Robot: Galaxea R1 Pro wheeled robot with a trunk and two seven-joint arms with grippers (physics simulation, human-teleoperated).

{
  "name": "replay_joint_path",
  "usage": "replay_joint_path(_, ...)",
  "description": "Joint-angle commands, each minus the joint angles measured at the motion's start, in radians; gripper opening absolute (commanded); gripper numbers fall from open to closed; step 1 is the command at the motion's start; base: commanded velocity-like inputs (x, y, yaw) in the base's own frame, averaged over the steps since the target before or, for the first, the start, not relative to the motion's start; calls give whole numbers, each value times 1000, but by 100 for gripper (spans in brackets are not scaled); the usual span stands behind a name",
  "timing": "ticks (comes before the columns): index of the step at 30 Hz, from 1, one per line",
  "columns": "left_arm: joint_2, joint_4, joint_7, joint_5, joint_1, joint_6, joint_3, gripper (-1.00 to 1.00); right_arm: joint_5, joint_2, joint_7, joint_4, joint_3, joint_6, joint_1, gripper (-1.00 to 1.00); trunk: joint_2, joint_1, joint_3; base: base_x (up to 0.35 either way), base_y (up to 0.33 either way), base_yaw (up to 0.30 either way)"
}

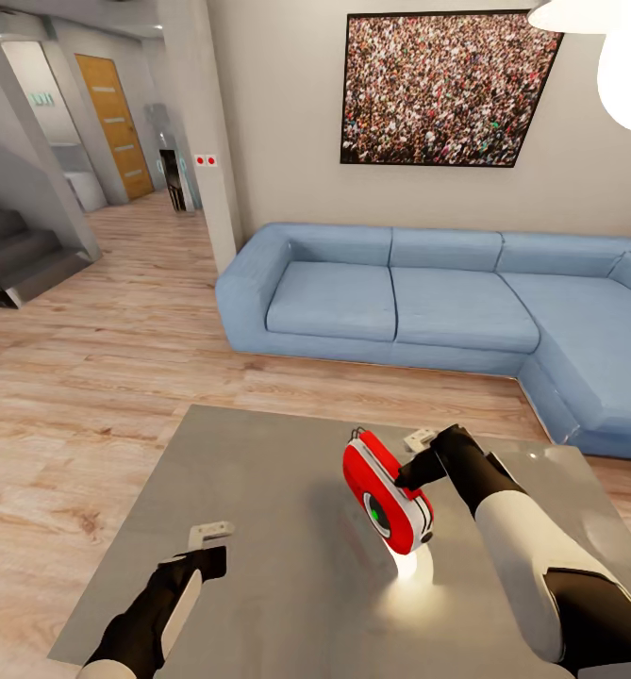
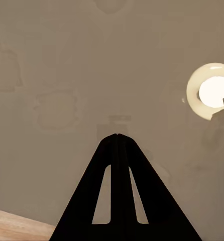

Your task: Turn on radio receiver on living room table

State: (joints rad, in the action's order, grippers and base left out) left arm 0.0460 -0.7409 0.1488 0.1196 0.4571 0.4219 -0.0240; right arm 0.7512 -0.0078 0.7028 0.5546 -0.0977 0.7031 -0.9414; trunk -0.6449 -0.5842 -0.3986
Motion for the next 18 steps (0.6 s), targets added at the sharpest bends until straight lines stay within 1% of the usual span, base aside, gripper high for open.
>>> replay_joint_path(1, 0, 0, 0, 0, 0, 0, 0, -100, -4, 0, 1, 0, -1, 1, 0, -100, 0, 0, 0, 0, 0, 0)
replay_joint_path(4, -2, 0, 0, 0, 0, 0, -2, -100, -4, -1, 3, 0, -2, 1, 0, -100, 0, 0, 0, 0, 0, 0)
replay_joint_path(7, -2, 0, 0, 0, 0, 0, -13, -100, -4, -1, 5, 1, -3, 0, 0, -100, 0, 0, 0, 0, 0, 0)
replay_joint_path(18, 0, 0, -1, 0, 0, 0, -20, -100, -4, -1, 7, -1, -4, 5, 0, -100, -77, -42, -34, 0, 0, 0)
